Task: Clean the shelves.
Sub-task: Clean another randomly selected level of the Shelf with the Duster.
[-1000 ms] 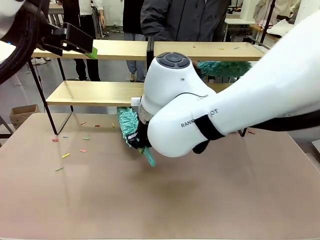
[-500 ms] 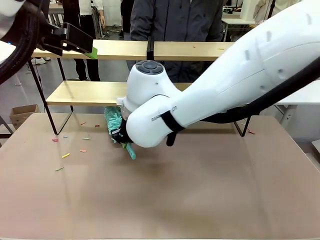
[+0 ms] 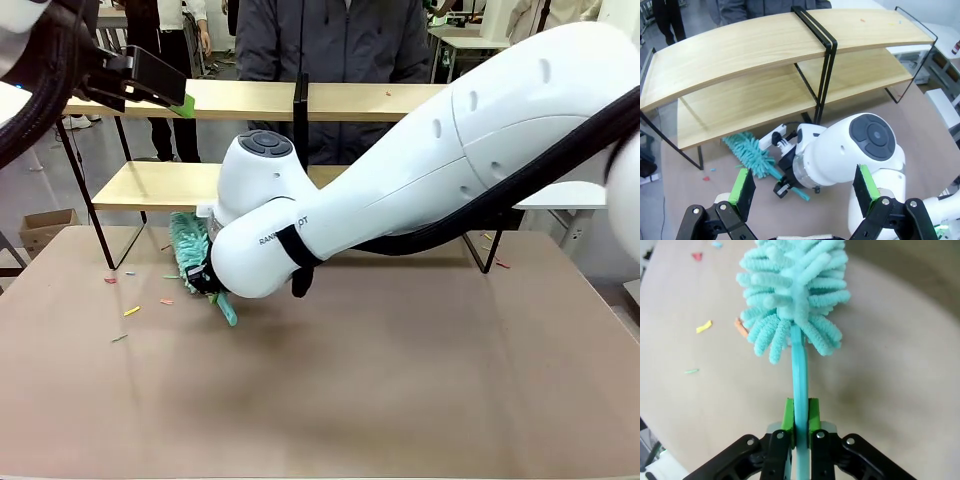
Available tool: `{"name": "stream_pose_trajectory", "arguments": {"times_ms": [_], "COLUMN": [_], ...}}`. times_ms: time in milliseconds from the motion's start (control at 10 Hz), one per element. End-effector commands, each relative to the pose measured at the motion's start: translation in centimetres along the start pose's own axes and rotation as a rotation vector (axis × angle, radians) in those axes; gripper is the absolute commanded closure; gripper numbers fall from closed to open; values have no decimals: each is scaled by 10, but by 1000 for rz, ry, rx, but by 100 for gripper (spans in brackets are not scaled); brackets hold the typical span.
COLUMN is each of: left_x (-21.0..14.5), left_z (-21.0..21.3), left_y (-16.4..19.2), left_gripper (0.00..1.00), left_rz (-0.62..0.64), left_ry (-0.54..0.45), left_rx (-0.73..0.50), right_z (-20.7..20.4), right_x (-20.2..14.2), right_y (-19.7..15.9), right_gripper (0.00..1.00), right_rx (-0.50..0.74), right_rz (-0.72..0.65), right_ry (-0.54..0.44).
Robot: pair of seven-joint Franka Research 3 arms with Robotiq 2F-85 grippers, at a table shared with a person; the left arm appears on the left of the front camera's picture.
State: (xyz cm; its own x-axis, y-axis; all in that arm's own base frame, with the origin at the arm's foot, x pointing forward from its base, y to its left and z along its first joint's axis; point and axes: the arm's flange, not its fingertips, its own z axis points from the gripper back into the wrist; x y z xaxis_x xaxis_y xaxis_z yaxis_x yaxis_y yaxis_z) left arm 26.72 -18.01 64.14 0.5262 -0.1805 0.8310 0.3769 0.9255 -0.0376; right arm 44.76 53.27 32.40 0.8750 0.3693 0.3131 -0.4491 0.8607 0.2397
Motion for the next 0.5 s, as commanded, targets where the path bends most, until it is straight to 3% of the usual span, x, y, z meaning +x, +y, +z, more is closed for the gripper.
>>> {"name": "stream_pose_trajectory", "arguments": {"times_ms": [0,400], "left_x": [1,1], "left_z": [2,2], "left_y": [0,0], "left_gripper": [0,0], "left_rz": [-9,-9], "left_ry": [-3,-3], "left_rx": [6,6], "right_z": [-20,-8], "right_x": [7,-11], "right_y": [1,-40], "right_gripper": [88,88], "right_rx": [41,244], "right_rz": [65,218], "right_ry": [47,99]}}
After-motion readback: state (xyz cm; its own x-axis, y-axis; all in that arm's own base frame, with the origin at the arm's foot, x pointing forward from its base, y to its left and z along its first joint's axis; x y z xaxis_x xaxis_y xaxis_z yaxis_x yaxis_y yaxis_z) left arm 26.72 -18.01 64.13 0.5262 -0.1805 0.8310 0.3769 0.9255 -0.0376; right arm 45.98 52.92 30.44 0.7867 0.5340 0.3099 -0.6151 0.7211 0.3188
